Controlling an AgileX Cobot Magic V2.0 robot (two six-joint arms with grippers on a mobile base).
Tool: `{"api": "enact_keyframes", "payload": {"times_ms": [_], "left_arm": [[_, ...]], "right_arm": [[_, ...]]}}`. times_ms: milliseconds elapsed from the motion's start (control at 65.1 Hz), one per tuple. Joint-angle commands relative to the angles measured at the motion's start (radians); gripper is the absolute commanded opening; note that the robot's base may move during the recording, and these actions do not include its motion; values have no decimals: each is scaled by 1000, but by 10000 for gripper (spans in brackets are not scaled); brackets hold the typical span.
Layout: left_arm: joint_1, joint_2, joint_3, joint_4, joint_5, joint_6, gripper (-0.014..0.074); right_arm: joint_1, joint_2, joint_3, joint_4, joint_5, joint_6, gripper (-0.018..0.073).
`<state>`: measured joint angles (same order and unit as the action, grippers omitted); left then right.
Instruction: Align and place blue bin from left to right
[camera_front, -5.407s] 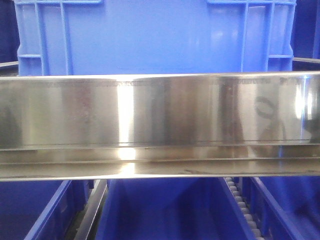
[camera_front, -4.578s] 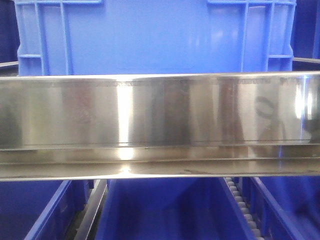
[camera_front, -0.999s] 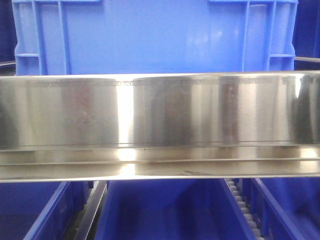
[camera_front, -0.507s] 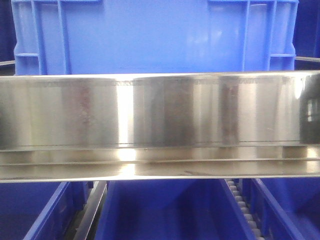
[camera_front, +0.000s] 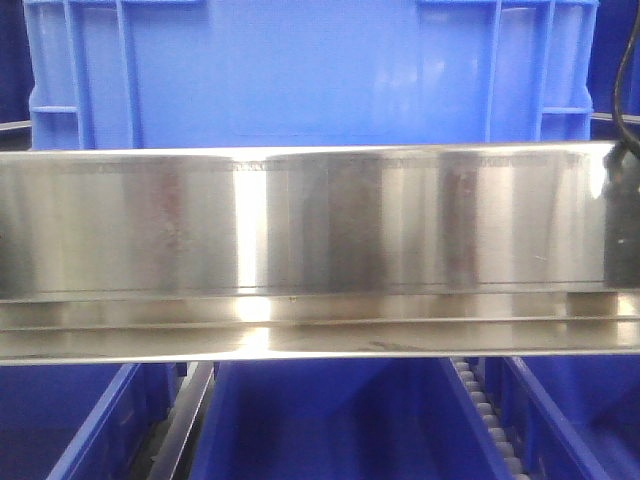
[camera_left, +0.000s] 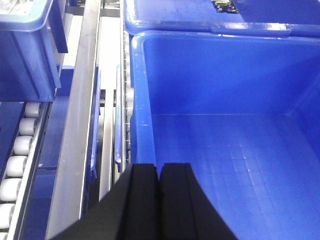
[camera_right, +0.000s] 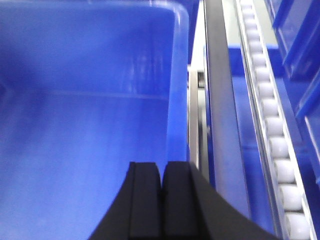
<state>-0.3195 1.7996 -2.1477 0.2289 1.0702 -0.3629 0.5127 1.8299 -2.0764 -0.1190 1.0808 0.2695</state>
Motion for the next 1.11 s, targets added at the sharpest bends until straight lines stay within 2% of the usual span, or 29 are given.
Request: {"api": "enact_keyframes", "payload": {"times_ms": [0,77,184,246,830,1029,1091], "left_arm": [[-6,-4,-6,5,-3,-7,-111],[-6,-4,-6,5,-3,-7,-111],[-6,-4,-6,5,7,-7,-111],[-6,-4,-6,5,7,-7,-111],[-6,-3,-6,11,47,-7,-111],[-6,5,-6,56,60,-30,-108],[-14,11,-6,70,77,-32,-74]], "right_arm": [[-1,-3,-11,-18,4,2,-44],[-1,-2,-11,-18,17,2,48],[-1,0,-11,-18,17,2,284],[-1,4,-11,-18,13,2,339],[-20,84,-11,-41,-25,36,338],[-20,86,-11,-41,-41,36,338],[-20,86,-11,-41,-41,36,338]]}}
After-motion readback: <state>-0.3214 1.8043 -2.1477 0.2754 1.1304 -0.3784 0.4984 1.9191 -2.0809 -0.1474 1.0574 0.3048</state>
